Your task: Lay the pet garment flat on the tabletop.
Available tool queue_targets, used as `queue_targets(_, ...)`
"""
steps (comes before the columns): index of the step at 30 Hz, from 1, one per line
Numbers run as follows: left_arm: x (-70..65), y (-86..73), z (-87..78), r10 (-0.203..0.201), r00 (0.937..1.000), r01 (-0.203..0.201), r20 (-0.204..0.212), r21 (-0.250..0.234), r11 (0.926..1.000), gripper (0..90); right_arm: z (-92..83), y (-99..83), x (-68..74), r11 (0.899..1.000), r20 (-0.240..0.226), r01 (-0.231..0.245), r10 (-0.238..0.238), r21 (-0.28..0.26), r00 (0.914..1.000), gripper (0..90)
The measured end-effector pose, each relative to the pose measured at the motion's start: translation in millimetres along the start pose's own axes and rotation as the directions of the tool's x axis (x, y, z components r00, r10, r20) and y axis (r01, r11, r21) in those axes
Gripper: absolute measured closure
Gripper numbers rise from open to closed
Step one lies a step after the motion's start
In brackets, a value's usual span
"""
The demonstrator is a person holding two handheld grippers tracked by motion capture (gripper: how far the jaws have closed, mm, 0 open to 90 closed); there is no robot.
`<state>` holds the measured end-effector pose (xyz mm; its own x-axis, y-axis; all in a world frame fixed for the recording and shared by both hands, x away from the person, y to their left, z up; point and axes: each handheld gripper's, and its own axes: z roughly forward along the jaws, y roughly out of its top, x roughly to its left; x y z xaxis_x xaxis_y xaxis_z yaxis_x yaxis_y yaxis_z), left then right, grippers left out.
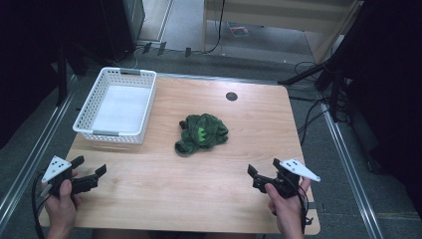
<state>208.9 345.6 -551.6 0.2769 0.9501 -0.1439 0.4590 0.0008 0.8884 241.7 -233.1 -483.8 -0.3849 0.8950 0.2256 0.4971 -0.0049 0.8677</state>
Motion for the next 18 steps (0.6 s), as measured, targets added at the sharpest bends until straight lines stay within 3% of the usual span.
queue_targets(1,-0.1,0.2,0.3,0.003,1.0,-0.003,0.001,0.003,1.0,8.7,0.0,0.0,0.0,1.0,0.0,0.0,0.0,0.0,1.0,1.0)
queue_targets(2,-0.3,0.4,0.8,0.003,1.0,-0.003,0.004,0.009,1.0,8.7,7.7,7.9,15.4,1.0,-0.03,0.031,-0.031,0.001,0.9991,0.0)
queue_targets(3,-0.3,0.4,0.8,0.003,1.0,-0.003,0.004,0.009,1.0,8.7,7.7,7.9,15.4,1.0,-0.03,0.031,-0.031,0.001,0.9991,0.0)
queue_targets(6,-0.2,0.5,1.4,0.001,1.0,-0.001,0.005,0.01,1.0,8.7,30.2,20.3,40.7,0.998,-0.066,0.068,-0.067,0.012,0.9955,0.0)
queue_targets(11,0.2,0.7,1.6,-0.002,1.0,0.002,0.008,0.009,1.0,8.7,63.6,32.4,68.4,0.991,-0.069,0.131,-0.128,0.03,0.9893,0.0)
queue_targets(16,0.4,1.0,2.1,0.0,1.0,0.0,0.008,0.016,0.9999,8.7,88.3,38.5,85.4,0.984,-0.086,0.168,-0.163,0.058,0.9829,0.0)
queue_targets(17,0.4,1.1,2.1,0.001,1.0,-0.002,0.009,0.017,0.9998,8.7,103.5,39.2,95.7,0.976,-0.082,0.201,-0.195,0.079,0.9775,0.0)
queue_targets(18,0.3,1.1,2.2,0.002,0.9999,-0.002,0.01,0.019,0.9998,8.7,103.5,39.2,95.7,0.976,-0.082,0.201,-0.195,0.079,0.9775,0.0)
